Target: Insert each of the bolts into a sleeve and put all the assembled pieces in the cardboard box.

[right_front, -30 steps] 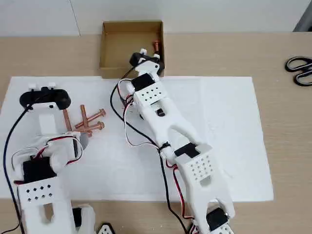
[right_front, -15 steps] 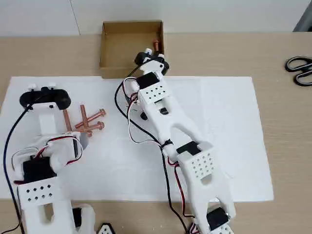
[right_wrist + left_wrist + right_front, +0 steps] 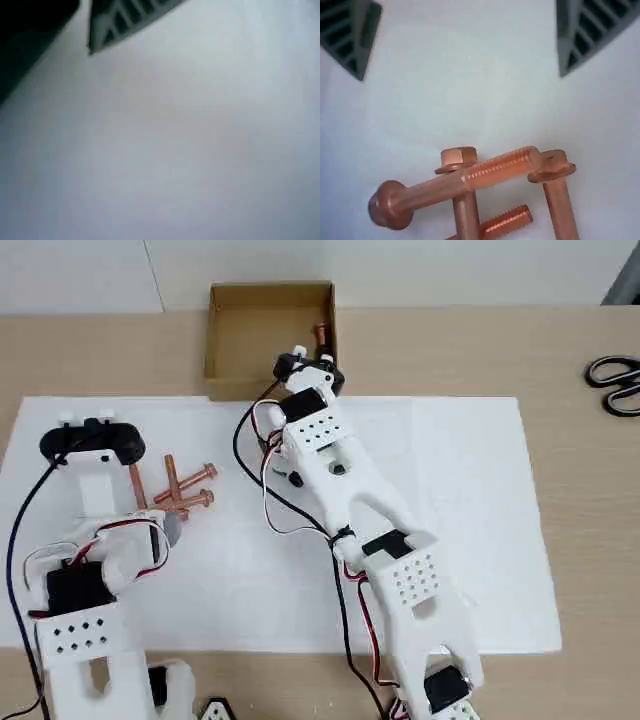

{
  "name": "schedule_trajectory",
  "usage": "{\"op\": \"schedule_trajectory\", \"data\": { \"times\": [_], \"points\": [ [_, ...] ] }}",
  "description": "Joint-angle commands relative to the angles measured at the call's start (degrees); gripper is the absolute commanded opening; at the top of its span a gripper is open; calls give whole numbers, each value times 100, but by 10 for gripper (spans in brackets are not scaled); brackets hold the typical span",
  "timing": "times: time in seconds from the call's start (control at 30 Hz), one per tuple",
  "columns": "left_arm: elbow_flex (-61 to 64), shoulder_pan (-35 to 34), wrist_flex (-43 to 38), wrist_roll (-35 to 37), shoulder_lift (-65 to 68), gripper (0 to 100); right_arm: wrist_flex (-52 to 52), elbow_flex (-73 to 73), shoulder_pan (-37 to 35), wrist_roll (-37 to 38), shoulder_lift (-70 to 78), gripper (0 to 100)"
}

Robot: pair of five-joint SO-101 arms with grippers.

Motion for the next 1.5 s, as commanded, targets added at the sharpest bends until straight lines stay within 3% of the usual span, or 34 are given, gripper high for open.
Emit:
{"op": "schedule_trajectory", "data": {
  "times": [0.0,0.07,0.43,0.87,1.2,1.27,1.4,1.47],
  "points": [
    [-66,-9,-26,-18,-53,237,31,-18,84,53,-40,84],
    [-66,-9,-26,-18,-53,237,13,-18,92,53,-40,2],
    [-66,-9,9,-18,-53,237,48,-35,92,70,-84,4],
    [-75,-9,9,-9,-53,237,1191,-53,-31,1354,-1385,4],
    [-75,-9,18,-9,-53,237,1279,-9,796,1547,-2791,4],
    [-101,-9,114,-9,-53,237,1349,-9,1051,2163,-3002,4],
    [-312,-18,440,-9,-53,237,1385,185,1332,4211,-3512,4],
    [-426,-18,563,-9,-53,237,1385,580,1323,4668,-3802,4]
  ]
}}
